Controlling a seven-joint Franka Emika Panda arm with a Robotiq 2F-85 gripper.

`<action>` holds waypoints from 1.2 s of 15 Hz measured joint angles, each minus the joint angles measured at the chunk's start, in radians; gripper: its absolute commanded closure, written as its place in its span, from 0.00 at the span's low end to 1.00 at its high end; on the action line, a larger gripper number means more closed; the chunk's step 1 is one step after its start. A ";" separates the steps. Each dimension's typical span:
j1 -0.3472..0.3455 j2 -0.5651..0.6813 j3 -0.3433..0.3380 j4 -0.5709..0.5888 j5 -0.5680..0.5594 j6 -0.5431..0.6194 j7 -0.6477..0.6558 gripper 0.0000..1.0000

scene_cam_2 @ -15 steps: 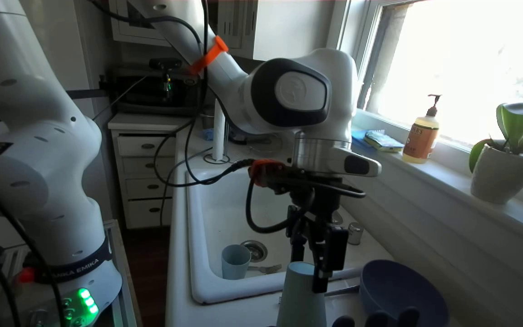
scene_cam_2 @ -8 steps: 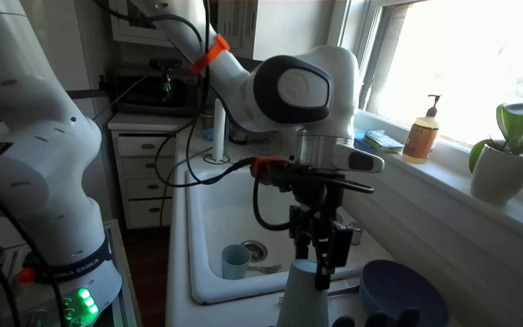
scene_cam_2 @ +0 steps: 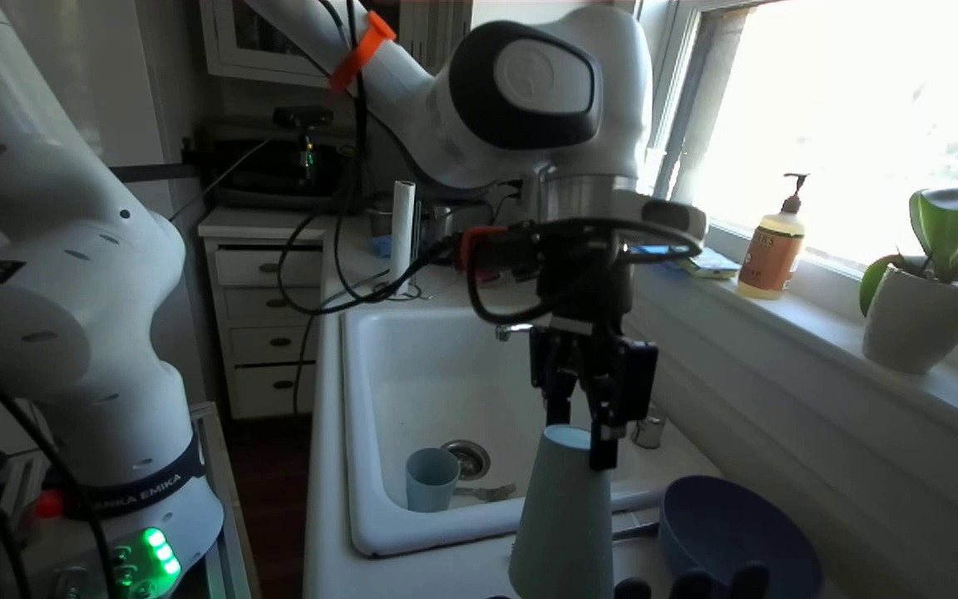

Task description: Remove the grey cup from the drying rack and put it on the right side of the sink in its upright position

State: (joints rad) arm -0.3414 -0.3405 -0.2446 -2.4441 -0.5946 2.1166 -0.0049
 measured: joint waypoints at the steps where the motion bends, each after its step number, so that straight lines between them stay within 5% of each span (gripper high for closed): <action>1: 0.004 -0.023 0.009 0.008 0.000 -0.014 -0.008 0.59; 13: 0.063 -0.077 0.040 -0.010 -0.006 -0.012 -0.044 0.59; 18: 0.072 -0.054 0.084 -0.113 -0.151 0.114 0.006 0.59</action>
State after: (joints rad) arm -0.2695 -0.3945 -0.1604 -2.5575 -0.7456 2.2307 0.0015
